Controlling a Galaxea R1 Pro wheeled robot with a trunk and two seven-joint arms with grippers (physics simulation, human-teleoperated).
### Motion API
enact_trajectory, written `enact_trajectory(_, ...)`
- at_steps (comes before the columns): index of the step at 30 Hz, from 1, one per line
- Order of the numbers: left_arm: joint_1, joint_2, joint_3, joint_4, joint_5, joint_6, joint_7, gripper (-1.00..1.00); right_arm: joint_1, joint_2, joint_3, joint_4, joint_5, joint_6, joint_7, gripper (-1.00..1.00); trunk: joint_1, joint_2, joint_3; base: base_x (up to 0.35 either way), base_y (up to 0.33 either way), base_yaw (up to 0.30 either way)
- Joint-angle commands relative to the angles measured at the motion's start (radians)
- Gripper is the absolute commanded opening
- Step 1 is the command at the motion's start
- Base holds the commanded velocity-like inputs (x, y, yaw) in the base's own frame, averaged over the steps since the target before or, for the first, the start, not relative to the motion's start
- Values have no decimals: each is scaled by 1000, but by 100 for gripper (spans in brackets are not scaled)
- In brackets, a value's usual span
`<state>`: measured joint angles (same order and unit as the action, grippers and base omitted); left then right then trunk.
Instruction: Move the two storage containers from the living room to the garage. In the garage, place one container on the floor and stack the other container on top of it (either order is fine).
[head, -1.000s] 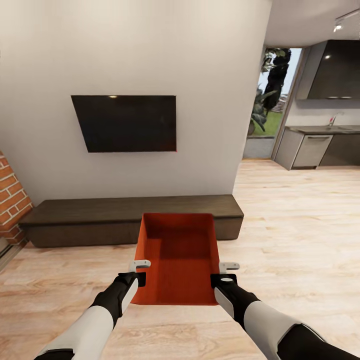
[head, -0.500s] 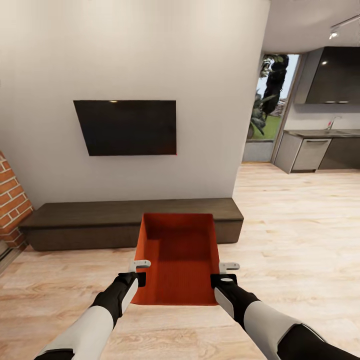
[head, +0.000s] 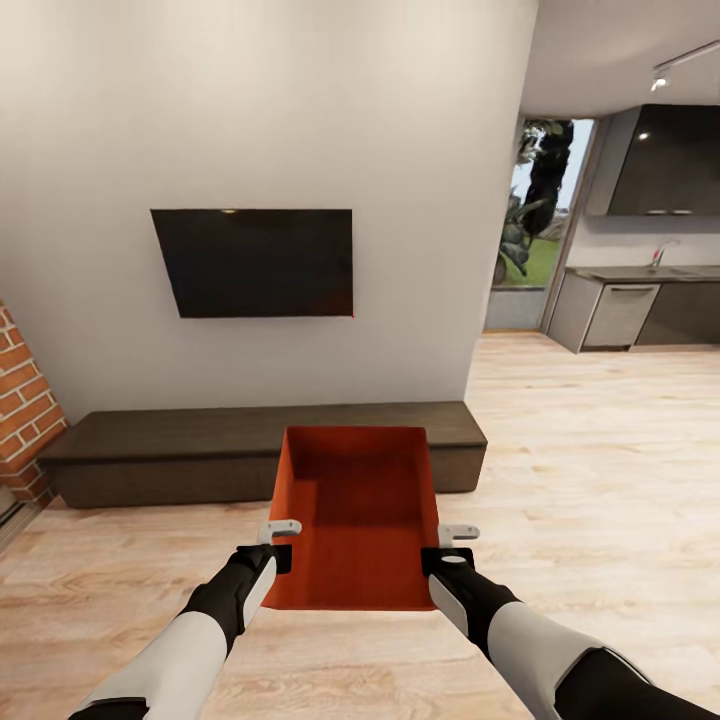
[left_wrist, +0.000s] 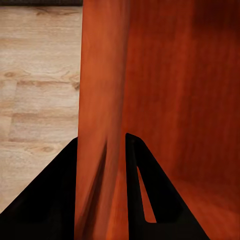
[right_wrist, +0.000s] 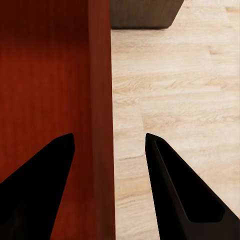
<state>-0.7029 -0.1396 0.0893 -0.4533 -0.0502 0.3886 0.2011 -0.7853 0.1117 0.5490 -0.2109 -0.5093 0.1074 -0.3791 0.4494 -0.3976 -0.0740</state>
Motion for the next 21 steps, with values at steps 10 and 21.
enact_trajectory(10, 0, 0, 10, 0, -30, 10, 6, -100, -2, -1, -18, -33, 11, -5, -1, -100, 1, -2, -2, 0, 0, 0)
enact_trajectory(21, 0, 0, 10, 0, -30, 10, 6, -100, -2, -2, -18, -33, 9, -5, -1, -100, 1, -2, -2, 0, 0, 0)
